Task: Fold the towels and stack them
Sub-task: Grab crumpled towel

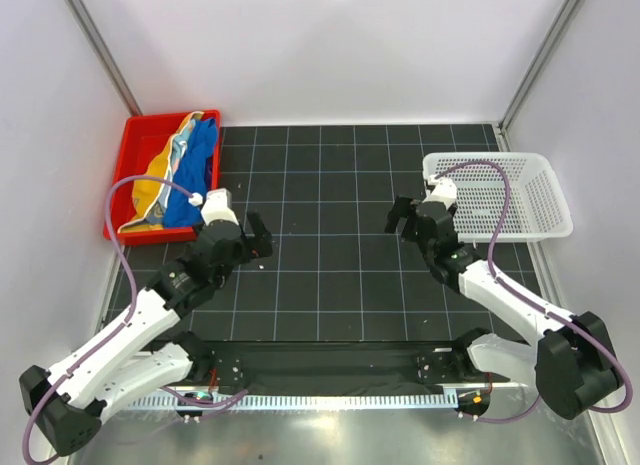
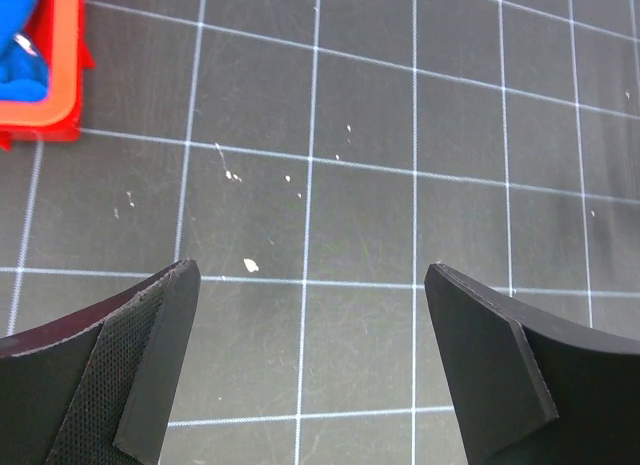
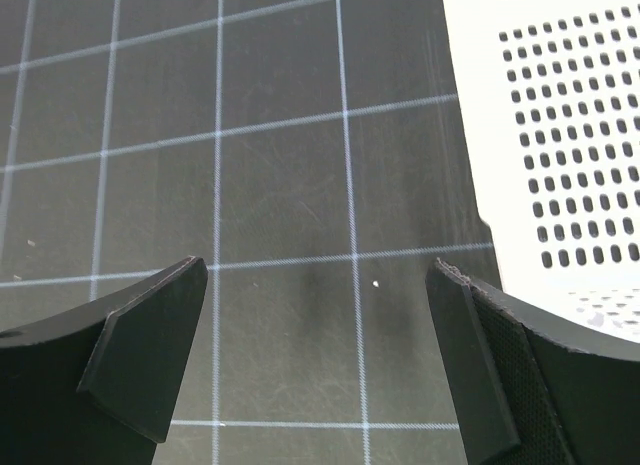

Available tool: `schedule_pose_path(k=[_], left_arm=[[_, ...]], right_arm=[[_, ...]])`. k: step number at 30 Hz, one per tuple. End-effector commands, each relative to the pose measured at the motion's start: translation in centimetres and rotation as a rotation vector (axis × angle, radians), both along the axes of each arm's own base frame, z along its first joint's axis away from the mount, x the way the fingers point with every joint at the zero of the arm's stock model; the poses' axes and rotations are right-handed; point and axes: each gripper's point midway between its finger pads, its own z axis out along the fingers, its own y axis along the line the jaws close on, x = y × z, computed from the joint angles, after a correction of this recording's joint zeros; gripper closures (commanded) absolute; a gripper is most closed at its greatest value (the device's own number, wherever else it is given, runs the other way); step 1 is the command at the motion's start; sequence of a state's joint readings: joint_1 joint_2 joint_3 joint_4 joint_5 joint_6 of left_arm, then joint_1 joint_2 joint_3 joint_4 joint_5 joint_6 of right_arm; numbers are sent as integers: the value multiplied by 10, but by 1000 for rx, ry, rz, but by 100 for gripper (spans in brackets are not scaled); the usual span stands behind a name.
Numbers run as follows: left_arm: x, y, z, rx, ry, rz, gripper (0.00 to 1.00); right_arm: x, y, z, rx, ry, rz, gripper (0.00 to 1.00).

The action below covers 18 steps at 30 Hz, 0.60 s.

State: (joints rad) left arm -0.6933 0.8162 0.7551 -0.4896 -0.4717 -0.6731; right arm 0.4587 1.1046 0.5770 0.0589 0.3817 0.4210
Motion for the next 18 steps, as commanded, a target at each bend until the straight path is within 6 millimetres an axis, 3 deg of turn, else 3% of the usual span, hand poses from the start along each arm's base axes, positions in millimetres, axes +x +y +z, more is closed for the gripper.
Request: schedule_pose_path(k=[1,7,8,9,10,11,13,14,15,17,18], left_arm=[[17,3,37,-29,-96,74,0],[49,23,51,30,-89,224,0],[60,40,51,29,-76,282,0],[70,43,43,40,-39,296,0],[80,48,52,14,-45,313,0],[90,65,51,14,-37,369,0],[107,83,44,20,-15,435,0],[116,89,52,1,-29,458,1],[124,108,51,-3,-27,510,1],[141,122,40,8,5,548,2],[150,137,46,20,-4,589,3]], right_arm=[[12,6,36,43,-45,-15,0],[23,24,38,56,61,20,0],[30,31,48,75,50,34,0],[34,41,43,95,76,58,0],[42,52,56,127,47,84,0],[47,60,59,144,38,107,0],[58,78,55,155,49,146,0],[66,90,71,166,14,171,0],[74,94,60,136,34,165,0],[86,103,73,134,10,176,0],[91,106,74,137,7,180,0]])
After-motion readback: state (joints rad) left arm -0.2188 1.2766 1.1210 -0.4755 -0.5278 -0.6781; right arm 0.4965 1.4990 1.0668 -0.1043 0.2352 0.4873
